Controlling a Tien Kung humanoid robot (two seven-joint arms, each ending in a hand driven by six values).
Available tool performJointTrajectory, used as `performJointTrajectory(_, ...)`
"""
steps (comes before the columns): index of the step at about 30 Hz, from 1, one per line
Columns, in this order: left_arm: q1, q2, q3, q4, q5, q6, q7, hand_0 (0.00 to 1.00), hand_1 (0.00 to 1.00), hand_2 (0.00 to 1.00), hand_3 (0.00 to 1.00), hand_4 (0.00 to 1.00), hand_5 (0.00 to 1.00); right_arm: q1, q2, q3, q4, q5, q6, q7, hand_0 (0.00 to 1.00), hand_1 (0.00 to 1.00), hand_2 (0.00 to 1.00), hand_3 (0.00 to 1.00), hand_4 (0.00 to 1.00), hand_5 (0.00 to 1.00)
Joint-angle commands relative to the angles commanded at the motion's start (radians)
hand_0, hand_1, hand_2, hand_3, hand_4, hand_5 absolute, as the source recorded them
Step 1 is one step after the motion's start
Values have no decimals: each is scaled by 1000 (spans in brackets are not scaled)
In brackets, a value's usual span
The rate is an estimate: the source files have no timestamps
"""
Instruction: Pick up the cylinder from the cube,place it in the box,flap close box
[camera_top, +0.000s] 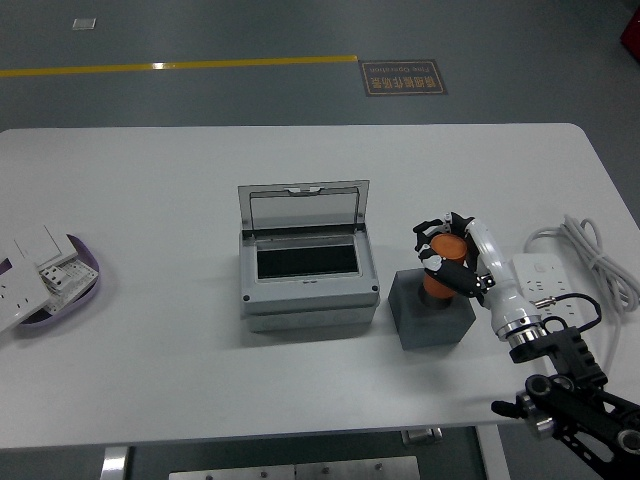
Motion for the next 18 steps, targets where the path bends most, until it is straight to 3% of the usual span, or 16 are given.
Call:
performJointTrajectory(3,1,0,1,0,-1,0,0,596,623,616,635,692,212,14,8,5,23,-40,-10,-32,292,302,276,219,2,2)
performJointTrajectory(8,2,-1,8,1,-6,0,0,596,623,616,635,692,212,99,48,-42,64,-193,1,-157,272,292,267,210,2,2)
performJointTrajectory(10,1,-1,11,2,-8,0,0,596,623,616,635,692,212,142,71,-67,77,-264,26,-214,272,292,267,210,2,2)
performJointTrajectory(11,1,-1,12,2,-8,0,0,596,623,616,635,691,213,163,82,-74,84,-305,43,-246,168,219,240,204,2,2)
performJointTrajectory(16,1,2,17,2,-11,0,1,596,623,616,635,691,213,261,136,-103,111,-493,143,-411,168,219,240,204,2,2)
performJointTrajectory(17,1,2,19,2,-13,0,1,596,623,617,635,691,213,279,145,-112,110,-529,162,-444,73,163,193,186,2,2)
performJointTrajectory(18,1,3,20,3,-14,0,1,596,623,617,635,691,213,300,154,-123,106,-571,185,-483,73,163,193,186,2,2)
